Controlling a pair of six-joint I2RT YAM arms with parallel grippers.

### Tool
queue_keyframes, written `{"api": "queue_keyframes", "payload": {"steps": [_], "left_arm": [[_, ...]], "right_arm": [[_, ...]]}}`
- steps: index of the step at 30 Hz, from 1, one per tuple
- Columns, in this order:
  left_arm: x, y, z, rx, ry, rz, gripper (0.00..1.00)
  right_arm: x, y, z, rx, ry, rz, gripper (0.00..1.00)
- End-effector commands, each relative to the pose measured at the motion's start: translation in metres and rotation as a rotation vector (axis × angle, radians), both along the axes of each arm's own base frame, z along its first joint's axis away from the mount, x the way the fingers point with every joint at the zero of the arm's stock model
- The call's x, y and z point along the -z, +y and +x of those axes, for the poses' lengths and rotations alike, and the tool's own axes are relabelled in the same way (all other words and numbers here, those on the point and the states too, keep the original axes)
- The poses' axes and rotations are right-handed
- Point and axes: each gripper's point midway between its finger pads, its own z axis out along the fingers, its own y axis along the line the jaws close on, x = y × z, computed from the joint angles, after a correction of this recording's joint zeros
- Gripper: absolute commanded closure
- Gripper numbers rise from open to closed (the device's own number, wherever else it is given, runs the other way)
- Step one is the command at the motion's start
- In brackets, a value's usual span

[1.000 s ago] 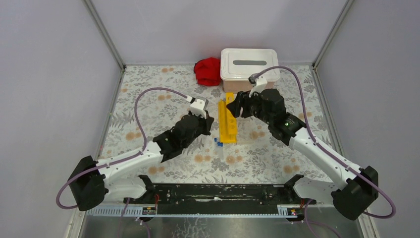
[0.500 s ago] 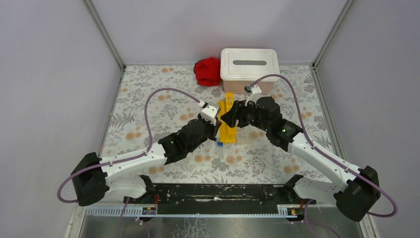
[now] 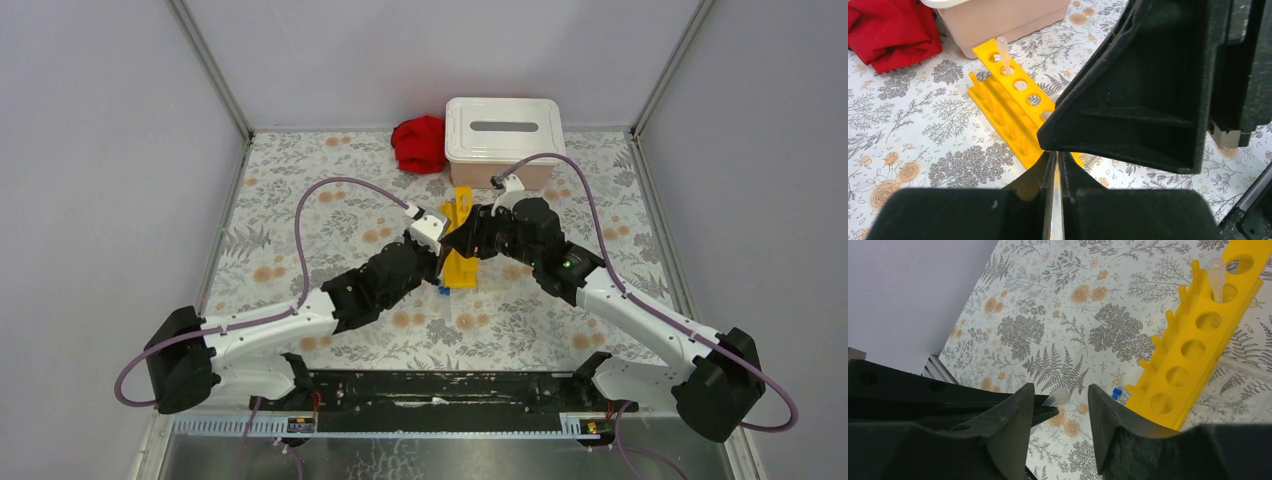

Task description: Organize the chemistry lab equipment

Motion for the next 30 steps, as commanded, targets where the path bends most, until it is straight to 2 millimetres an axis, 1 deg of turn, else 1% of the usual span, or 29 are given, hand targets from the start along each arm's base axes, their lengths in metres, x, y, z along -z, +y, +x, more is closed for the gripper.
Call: {"api": "queue_keyframes", "payload": {"steps": [1,10,16,20,22,24,27,30], "left_arm": [[-0.034,-0.003,0.004,-0.015,-0.078,-0.074,0.90],[-0.039,-0.002,0.002,-0.019,-0.090,-0.087,0.90],[-0.036,0.001,0.003,-0.029,-0.095,-0.087,0.90],[-0.036,0.005,0.005,-0.061,-0.094,-0.090,0.87],[-0.035,0.009,0.007,-0.084,-0.088,-0.090,0.81],[-0.034,0.011,0.007,-0.098,-0.082,-0.088,0.71],[-0.032,0.014,0.007,-0.112,-0.068,-0.085,0.52],[-0.033,0.021,0.005,-0.133,-0.061,-0.107,0.30]], "right_arm": [[-0.012,0.009,-0.002,-0.021,-0.024,0.052,0.52],[-0.007,0.011,-0.004,-0.029,-0.010,0.068,0.68],[-0.006,0.013,-0.005,-0.040,-0.004,0.073,0.80],[-0.005,0.012,-0.006,-0.035,-0.004,0.076,0.86],[-0.006,0.011,-0.005,-0.030,-0.007,0.074,0.88],[-0.008,0.010,-0.004,-0.025,-0.013,0.075,0.89],[-0.013,0.011,-0.002,-0.025,-0.033,0.076,0.89],[-0.022,0.013,0.005,-0.022,-0.059,0.065,0.90]]}}
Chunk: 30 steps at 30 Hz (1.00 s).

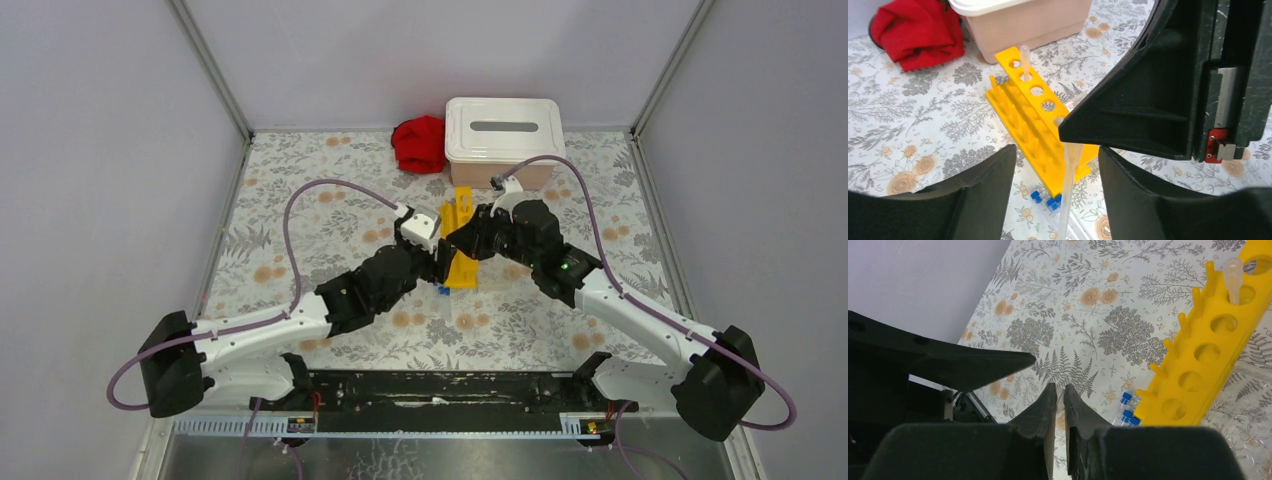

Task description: Organize the chemistry lab equipment

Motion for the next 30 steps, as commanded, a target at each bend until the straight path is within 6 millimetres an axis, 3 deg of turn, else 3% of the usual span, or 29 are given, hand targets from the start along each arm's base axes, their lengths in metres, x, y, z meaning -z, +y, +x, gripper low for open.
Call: {"api": "queue_keyframes", "payload": {"steps": [1,5,10,16,22,30], "left_arm": [[-0.023,0.014,0.001,-0.068,-0.035,-0.103,0.24],[-0.028,0.030,-0.001,-0.129,-0.019,-0.150,0.13],[-0.015,0.056,0.000,-0.261,0.046,-0.162,0.12],[0.007,0.072,-0.003,-0.358,0.134,-0.170,0.11],[0.024,0.079,-0.008,-0.399,0.197,-0.183,0.10],[0.041,0.076,-0.010,-0.414,0.238,-0.193,0.10]], "right_arm": [[-0.026,0.007,0.009,-0.011,-0.080,0.005,0.90],[-0.041,0.008,0.020,0.001,-0.132,-0.026,0.90],[-0.054,0.004,0.037,0.036,-0.210,-0.092,0.90],[-0.069,-0.009,0.061,0.120,-0.333,-0.185,0.91],[-0.076,-0.027,0.081,0.222,-0.426,-0.273,0.91],[-0.070,-0.046,0.091,0.310,-0.498,-0.346,0.91]]}}
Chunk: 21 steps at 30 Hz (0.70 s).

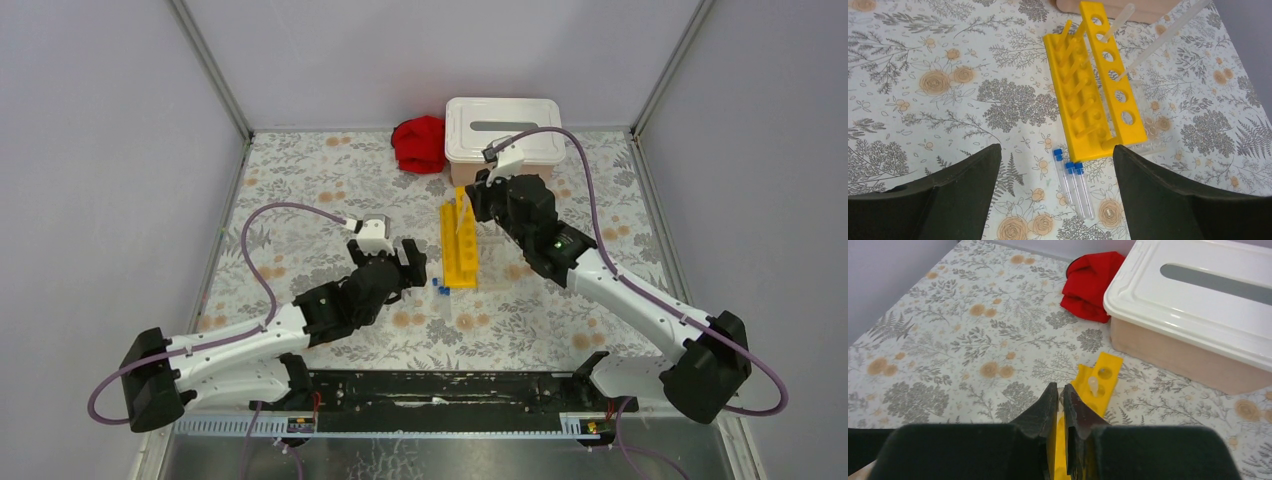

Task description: Organize the chemistry lab equipment

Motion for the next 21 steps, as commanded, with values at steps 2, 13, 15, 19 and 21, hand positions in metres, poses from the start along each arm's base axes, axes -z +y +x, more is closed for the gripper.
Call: {"api": "queue_keyframes", "payload": {"steps": [2,13,15,19,21], "left_arm": [[0.007,0.001,0.002,-0.046,0.016,-0.029,0.10],[0.009,-0.003,0.003,-0.047,0.015,-0.052,0.10],[0.010,-0.003,0.003,-0.045,0.018,-0.050,0.10],[0.010,-0.002,0.002,-0.046,0.019,-0.054,0.10],[0.010,-0.001,0.002,-0.048,0.016,-0.058,0.10]], "right_arm": [[-0.017,-0.014,0.011,0.079,-0.124,-0.024,0.92],[-0.007,-0.025,0.016,0.125,-0.168,-0.067,0.94],[-0.005,-0.024,0.017,0.125,-0.170,-0.069,0.94],[0.002,-0.023,0.018,0.125,-0.166,-0.070,0.94],[0.006,-0.022,0.018,0.122,-0.163,-0.072,0.94]]}}
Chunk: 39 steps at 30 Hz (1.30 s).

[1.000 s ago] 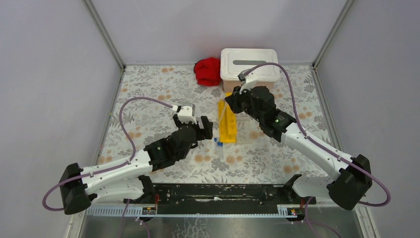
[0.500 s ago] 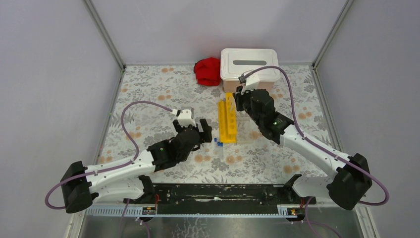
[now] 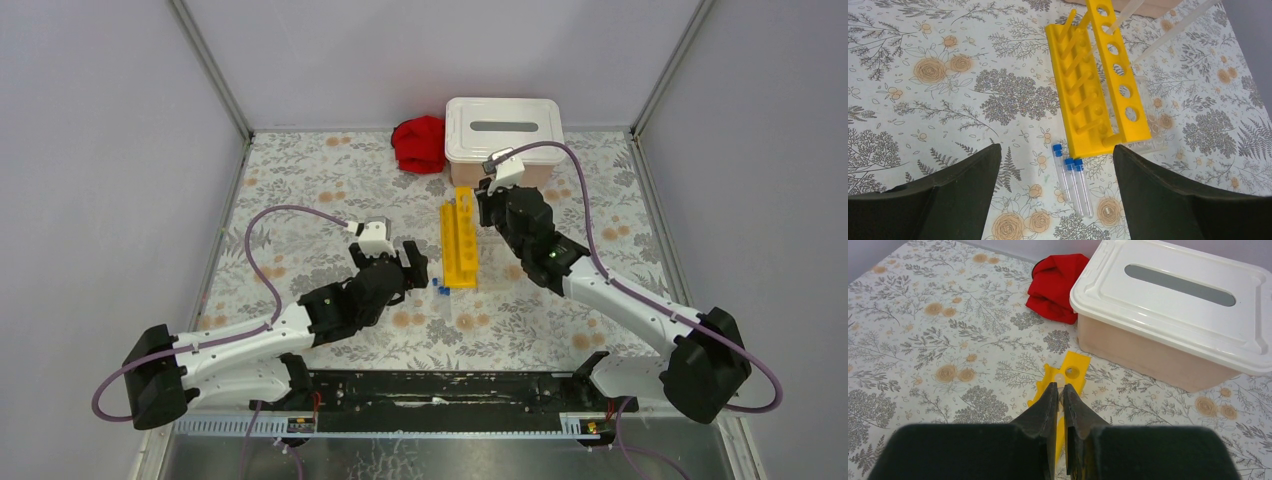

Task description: Organize the chemistry lab equipment

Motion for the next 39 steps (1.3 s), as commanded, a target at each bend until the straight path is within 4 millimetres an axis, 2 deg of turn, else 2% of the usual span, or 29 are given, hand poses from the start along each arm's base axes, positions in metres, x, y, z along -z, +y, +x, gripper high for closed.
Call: {"api": "queue_keyframes", "payload": {"steps": [1,9,24,39], "left_arm": [[-0.005,0.001,0.002,-0.029,-0.025,-0.040,0.10],[-0.004,0.003,0.003,-0.032,-0.033,-0.042,0.10],[-0.009,0.005,0.004,-0.041,-0.048,-0.035,0.06],[-0.011,0.008,0.004,-0.046,-0.057,-0.049,0.06]], "right_arm": [[-0.015,0.001,0.006,0.024,-0.071,0.032,0.94],[0.002,0.010,0.006,0.006,-0.054,0.022,0.95],[0.051,0.019,0.004,0.019,-0.030,-0.040,0.94],[0.074,0.021,0.005,0.036,-0.012,-0.065,0.93]]}}
